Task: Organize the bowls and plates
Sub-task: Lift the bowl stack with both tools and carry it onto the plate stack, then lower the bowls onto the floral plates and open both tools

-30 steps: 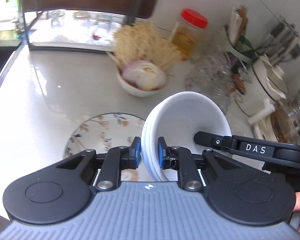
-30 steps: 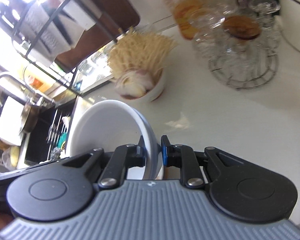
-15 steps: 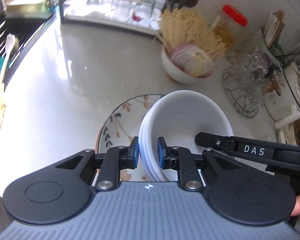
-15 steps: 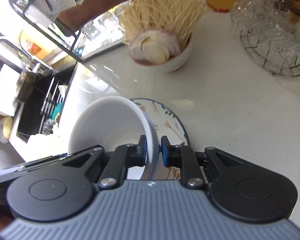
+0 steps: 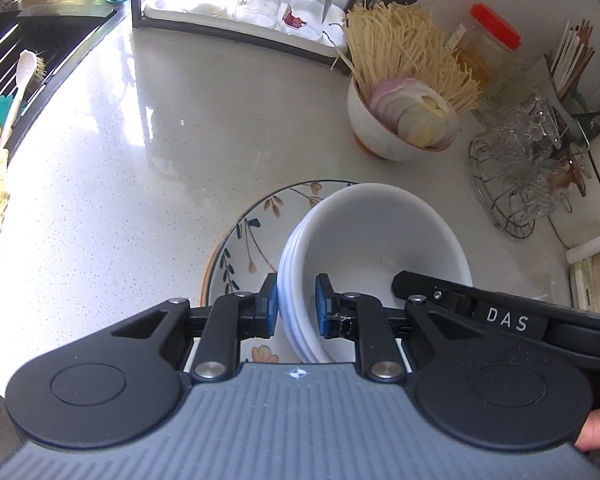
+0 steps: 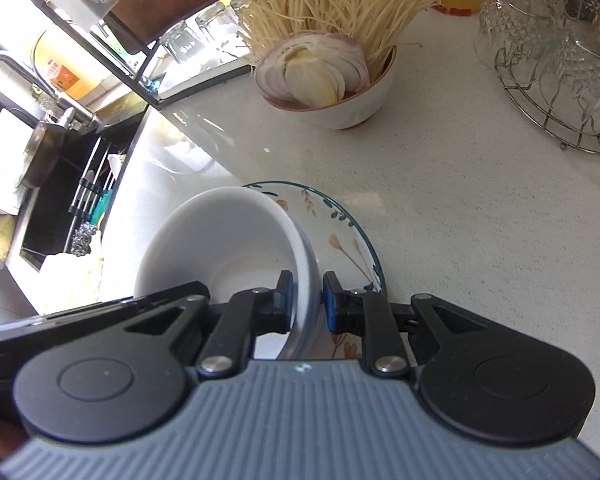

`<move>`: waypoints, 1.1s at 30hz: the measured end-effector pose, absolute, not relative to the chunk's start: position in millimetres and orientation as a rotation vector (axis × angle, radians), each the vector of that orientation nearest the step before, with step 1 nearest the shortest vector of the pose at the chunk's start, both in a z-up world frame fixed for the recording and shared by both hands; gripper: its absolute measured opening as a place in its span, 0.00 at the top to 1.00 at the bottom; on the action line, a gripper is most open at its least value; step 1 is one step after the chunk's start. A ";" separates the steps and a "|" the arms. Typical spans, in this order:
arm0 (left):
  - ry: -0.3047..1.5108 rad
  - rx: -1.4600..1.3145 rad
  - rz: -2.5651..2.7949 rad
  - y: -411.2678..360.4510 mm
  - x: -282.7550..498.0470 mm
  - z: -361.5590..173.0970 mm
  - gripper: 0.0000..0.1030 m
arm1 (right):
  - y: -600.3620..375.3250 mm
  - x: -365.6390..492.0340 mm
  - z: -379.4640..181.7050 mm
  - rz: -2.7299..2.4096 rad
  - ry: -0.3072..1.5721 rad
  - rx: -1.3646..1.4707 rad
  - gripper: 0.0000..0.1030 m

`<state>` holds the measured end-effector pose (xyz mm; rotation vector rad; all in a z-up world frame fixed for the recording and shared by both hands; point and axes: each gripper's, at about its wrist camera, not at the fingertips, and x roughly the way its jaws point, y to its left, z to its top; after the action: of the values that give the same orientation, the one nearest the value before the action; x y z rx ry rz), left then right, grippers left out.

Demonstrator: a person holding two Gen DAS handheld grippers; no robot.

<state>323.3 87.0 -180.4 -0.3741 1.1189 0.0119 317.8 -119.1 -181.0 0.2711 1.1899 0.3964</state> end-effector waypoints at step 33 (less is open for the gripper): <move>0.817 -0.287 -0.153 107.2 257.9 -41.9 0.56 | -128.8 256.3 -49.8 0.332 0.811 0.289 0.52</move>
<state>257.9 107.2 -41.9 -0.2873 0.8174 -0.1535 256.3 -128.8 -49.8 0.2893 0.8106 0.3318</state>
